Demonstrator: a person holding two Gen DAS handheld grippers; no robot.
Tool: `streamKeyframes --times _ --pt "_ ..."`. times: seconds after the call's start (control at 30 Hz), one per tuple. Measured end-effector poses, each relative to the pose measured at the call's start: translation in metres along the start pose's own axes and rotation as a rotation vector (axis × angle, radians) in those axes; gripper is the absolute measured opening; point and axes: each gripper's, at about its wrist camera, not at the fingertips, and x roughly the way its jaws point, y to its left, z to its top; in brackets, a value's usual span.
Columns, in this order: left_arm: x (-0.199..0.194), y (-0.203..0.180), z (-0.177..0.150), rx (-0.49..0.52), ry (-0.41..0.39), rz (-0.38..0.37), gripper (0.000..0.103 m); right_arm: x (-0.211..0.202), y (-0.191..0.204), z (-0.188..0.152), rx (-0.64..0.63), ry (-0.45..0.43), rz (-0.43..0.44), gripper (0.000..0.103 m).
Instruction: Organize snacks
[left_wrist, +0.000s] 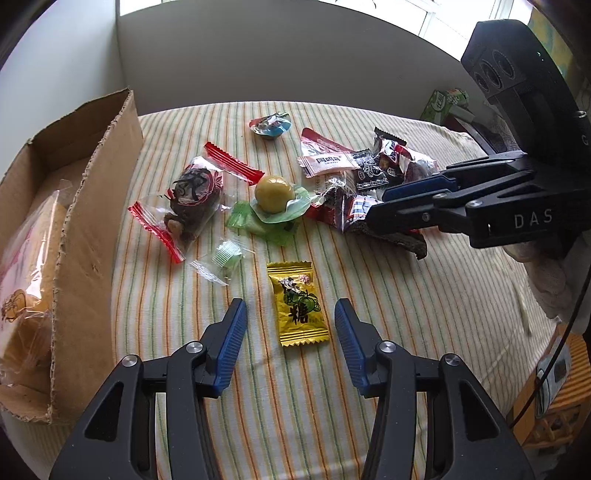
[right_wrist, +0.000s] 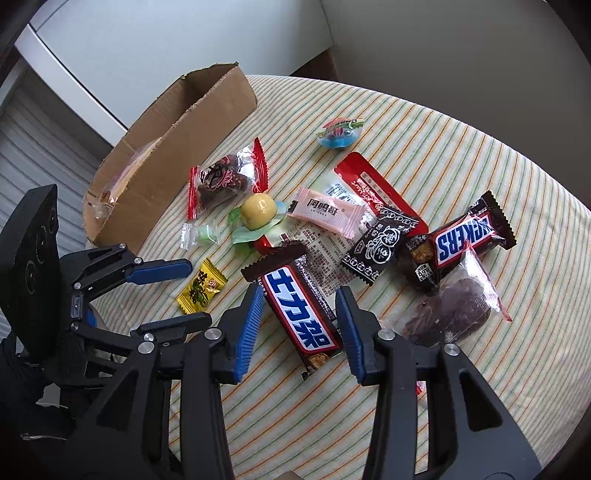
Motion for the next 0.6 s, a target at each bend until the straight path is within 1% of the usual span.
streamKeyframes --times 0.03,0.07,0.2,0.23,0.27,0.43,0.53,0.57,0.6 --pt "0.0 0.0 0.001 0.001 0.0 0.003 0.048 0.002 0.003 0.0 -0.016 0.005 -0.02 0.043" --pt "0.001 -0.001 0.002 0.005 0.0 0.01 0.045 0.004 0.007 0.0 -0.034 0.01 -0.038 0.043" --pt "0.001 -0.002 0.003 0.029 -0.002 0.046 0.026 0.011 0.012 -0.003 -0.068 0.032 -0.116 0.043" --pt "0.001 -0.001 0.002 0.028 -0.002 0.041 0.025 0.012 0.013 -0.003 -0.068 0.038 -0.125 0.042" --pt "0.0 0.0 0.002 0.025 -0.002 0.035 0.024 0.014 0.013 -0.004 -0.066 0.04 -0.137 0.036" --pt "-0.006 0.001 -0.001 0.029 -0.005 0.021 0.023 0.01 0.016 -0.01 -0.048 0.035 -0.158 0.033" --pt "-0.014 0.001 -0.004 0.023 -0.02 0.01 0.023 0.002 0.022 -0.017 -0.05 0.026 -0.156 0.033" --pt "-0.017 0.001 -0.005 0.021 -0.026 0.007 0.021 -0.002 0.024 -0.02 -0.049 0.019 -0.152 0.033" --pt "-0.019 0.0 -0.005 0.023 -0.03 0.004 0.006 -0.005 0.027 -0.022 -0.048 0.015 -0.149 0.033"
